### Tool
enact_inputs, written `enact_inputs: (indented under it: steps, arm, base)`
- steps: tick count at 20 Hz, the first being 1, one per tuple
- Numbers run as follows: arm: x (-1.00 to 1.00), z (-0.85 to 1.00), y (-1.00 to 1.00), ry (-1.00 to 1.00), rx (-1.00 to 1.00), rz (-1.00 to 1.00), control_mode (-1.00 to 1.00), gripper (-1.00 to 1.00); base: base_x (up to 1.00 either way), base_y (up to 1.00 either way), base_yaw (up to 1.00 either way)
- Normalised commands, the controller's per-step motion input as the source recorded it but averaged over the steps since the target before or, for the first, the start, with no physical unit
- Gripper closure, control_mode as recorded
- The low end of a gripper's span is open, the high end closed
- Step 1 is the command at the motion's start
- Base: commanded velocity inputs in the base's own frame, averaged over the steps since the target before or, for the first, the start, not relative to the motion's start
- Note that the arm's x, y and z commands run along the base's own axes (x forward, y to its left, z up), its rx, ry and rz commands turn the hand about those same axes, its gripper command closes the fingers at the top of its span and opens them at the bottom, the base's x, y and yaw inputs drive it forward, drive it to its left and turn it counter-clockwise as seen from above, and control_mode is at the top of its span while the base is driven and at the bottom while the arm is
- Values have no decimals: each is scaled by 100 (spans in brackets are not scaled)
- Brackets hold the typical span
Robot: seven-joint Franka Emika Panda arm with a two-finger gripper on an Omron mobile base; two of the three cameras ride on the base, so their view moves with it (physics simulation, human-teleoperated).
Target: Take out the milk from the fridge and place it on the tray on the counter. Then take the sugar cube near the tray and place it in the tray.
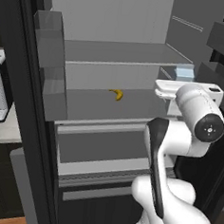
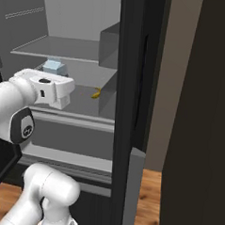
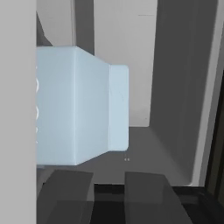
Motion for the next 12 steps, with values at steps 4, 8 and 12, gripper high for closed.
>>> enact_inputs:
  steps: [4,8,12]
  arm:
    - [-37,22,10,0,0,0,-100,100]
    - [-26,3,0,0,0,0,-100,100]
    - [-25,0,0,-1,0,5,-100,100]
  base:
    - [0,0,0]
    - [0,0,0]
    - [0,0,0]
